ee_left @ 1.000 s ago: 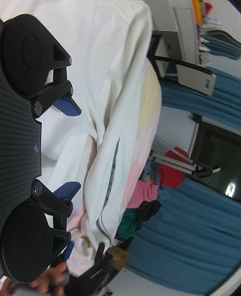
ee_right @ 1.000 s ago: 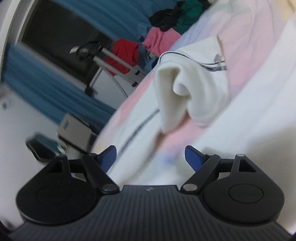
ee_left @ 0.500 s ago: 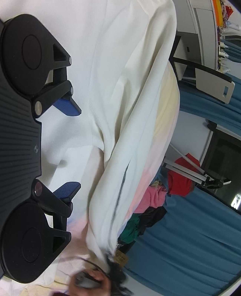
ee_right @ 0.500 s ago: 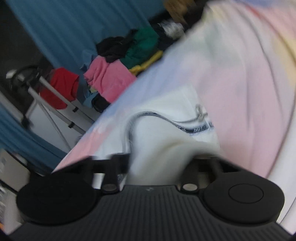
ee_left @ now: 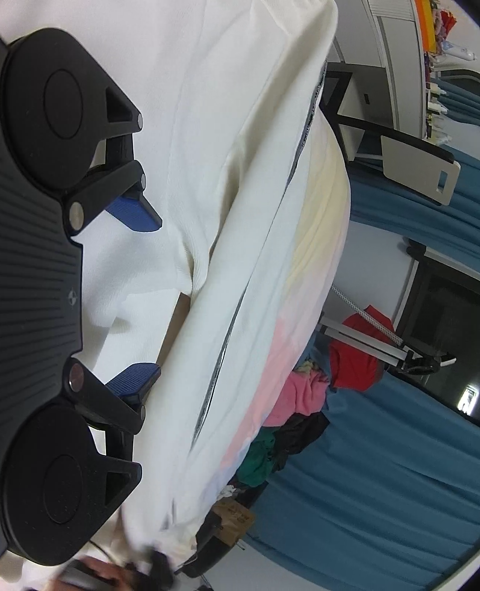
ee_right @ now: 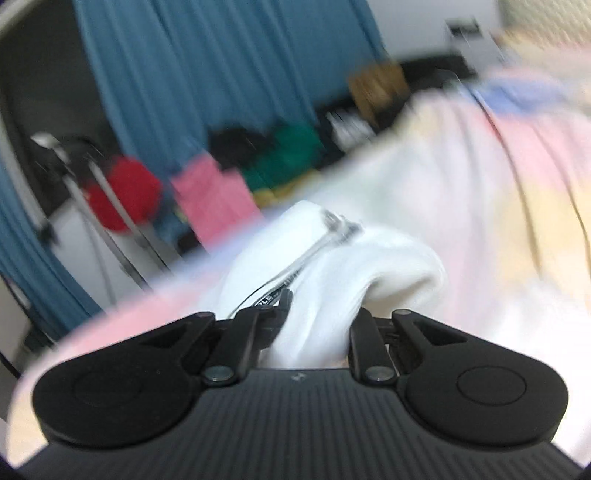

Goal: Fold clothes

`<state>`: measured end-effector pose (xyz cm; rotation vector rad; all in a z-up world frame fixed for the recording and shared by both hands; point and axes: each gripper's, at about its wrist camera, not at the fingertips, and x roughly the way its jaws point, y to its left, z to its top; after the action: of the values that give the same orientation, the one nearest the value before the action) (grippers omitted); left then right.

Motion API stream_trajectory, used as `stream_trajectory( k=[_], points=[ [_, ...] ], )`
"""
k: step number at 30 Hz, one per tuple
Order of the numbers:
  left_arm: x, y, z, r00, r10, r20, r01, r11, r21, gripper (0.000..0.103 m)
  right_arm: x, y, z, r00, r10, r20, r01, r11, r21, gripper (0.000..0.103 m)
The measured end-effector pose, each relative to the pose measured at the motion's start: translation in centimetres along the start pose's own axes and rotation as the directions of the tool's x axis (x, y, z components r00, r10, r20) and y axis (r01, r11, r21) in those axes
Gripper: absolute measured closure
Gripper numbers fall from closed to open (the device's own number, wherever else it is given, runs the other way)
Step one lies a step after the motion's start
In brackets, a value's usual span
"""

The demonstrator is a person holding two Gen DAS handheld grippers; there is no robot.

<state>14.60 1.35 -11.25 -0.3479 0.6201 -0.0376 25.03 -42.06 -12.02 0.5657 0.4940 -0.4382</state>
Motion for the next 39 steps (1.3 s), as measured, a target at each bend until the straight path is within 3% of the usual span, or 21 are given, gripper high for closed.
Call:
stream_trajectory(
  k=[5,10,14,17,19,21,23,28,32,37,39],
  points=[
    [0.0,-0.7,-0.5,1.0,0.0,-0.006,0.0,1.0,0.031,0.023,0.8,-3.8,-3.8,0.999,0.042,-0.016,-0.04,0.993,0.108,0.09],
    [0.2,-1.4,-1.0,1.0,-0.001,-0.012,0.002,0.998,0.059,0.023,1.5,-5.5,-3.6,0.991,0.136,-0.011,-0.128,0.957,0.26,0.087],
    [0.5,-1.6,-1.2,1.0,0.008,-0.014,-0.007,0.998,0.064,0.023,1.6,-5.6,-3.1,0.991,0.135,0.017,-0.134,0.944,0.302,0.072],
    [1.0,-1.8,-1.5,1.0,0.02,-0.019,-0.019,0.997,0.073,0.023,1.6,-5.6,-2.8,0.991,0.129,0.039,-0.134,0.936,0.325,0.071],
    [1.1,-1.8,-1.6,1.0,0.026,-0.014,-0.025,0.996,0.082,0.023,1.6,-5.7,-2.5,0.991,0.124,0.054,-0.135,0.93,0.341,0.073],
    [1.2,-1.6,-1.5,1.0,0.018,-0.007,-0.018,0.997,0.074,0.023,1.6,-5.7,-2.3,0.991,0.118,0.068,-0.135,0.924,0.357,0.096],
    [1.1,-1.4,-1.3,1.0,0.005,0.002,-0.005,0.998,0.061,0.023,1.6,-5.7,-2.0,0.99,0.113,0.083,-0.136,0.918,0.372,0.096],
    [0.4,-0.8,-0.4,0.998,-0.03,0.061,0.028,0.999,0.028,0.023,-1.9,-3.2,-0.2,0.97,0.044,0.241,-0.109,0.958,0.264,0.096],
    [-0.1,-0.5,0.1,0.995,-0.047,0.086,0.049,0.999,-0.013,0.023,-5.4,-1.3,0.7,0.938,0.027,0.347,-0.094,0.979,0.18,0.096],
    [-1.3,-0.8,0.7,0.988,-0.044,0.147,0.041,0.999,0.021,0.023,-9.4,3.0,3.3,0.89,0.026,0.455,-0.078,0.992,0.096,0.096],
    [-1.6,-1.1,0.8,0.986,-0.036,0.163,0.028,0.998,0.053,0.023,-7.0,5.8,6.5,0.906,-0.014,0.423,-0.029,0.995,0.095,0.096]
  ],
)
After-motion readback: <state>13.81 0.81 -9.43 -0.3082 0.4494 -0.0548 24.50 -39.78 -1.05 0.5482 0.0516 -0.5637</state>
